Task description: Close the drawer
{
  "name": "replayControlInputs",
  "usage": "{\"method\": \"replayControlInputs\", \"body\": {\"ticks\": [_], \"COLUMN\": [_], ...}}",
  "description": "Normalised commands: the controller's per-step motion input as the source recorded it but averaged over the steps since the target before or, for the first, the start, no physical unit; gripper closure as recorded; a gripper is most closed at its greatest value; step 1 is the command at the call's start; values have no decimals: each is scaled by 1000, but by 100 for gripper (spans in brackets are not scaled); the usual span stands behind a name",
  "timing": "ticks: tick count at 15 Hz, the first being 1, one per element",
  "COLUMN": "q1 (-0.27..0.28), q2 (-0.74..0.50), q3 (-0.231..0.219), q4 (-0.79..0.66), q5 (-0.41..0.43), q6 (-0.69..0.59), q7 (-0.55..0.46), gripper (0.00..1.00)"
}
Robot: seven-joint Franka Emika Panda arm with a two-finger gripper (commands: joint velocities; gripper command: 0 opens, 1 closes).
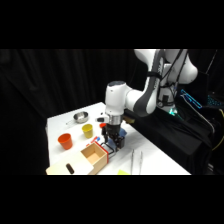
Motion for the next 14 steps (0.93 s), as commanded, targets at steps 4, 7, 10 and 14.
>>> {"method": "replayControlInputs", "body": {"ticks": [4, 7, 10, 14], "q1": [-124, -135, -153, -128], "q2": [216, 189, 166, 159], "q3": [118, 133, 151, 116], "q4": [140, 131, 120, 122], "q5": [-17, -48, -63, -93], "q6": [258, 234, 217, 186], "q7": [24, 32, 21, 32], "gripper": [0, 0, 0, 0]}}
